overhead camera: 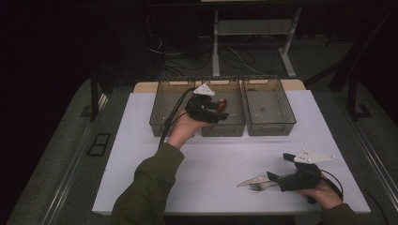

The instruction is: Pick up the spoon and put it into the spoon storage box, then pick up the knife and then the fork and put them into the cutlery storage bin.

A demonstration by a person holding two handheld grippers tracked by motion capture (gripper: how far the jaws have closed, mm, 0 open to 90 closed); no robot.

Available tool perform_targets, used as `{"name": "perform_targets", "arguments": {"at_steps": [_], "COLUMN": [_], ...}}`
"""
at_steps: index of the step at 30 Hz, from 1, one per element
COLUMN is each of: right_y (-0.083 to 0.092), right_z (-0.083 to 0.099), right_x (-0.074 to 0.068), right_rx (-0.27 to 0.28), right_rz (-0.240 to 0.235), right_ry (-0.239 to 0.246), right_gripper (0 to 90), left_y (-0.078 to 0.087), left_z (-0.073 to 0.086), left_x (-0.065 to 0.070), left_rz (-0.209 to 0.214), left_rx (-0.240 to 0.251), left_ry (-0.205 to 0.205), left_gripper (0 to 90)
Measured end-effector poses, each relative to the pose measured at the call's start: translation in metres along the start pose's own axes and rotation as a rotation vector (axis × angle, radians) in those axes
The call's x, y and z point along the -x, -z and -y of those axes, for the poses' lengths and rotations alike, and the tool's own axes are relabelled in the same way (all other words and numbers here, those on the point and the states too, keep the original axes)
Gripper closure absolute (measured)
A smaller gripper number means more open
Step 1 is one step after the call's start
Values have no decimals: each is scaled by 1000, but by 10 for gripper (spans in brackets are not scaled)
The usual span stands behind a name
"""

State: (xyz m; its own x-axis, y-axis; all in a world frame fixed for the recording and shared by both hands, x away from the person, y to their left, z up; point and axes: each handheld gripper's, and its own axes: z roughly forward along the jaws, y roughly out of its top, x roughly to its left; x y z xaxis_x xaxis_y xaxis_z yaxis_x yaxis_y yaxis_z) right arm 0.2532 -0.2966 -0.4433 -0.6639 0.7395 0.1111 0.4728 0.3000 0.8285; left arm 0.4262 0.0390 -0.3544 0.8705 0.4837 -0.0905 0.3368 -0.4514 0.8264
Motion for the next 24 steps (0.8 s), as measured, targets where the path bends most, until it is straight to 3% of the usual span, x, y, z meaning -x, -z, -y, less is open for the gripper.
{"name": "perform_targets", "arguments": {"at_steps": [13,17,24], "right_y": [-1,-2,-2], "right_z": [0,0,0], "right_x": [0,1,1], "right_rx": [-5,-6,-5], "right_rz": [1,0,1], "right_ry": [0,0,-6], "right_gripper": [15,15,15], "left_y": [35,45,67], "left_z": [37,54,87], "left_x": [16,22,34], "left_rz": [-1,-6,-31], "left_rx": [28,46,52], "left_ry": [-3,19,20], "left_gripper": [325,294,250]}}
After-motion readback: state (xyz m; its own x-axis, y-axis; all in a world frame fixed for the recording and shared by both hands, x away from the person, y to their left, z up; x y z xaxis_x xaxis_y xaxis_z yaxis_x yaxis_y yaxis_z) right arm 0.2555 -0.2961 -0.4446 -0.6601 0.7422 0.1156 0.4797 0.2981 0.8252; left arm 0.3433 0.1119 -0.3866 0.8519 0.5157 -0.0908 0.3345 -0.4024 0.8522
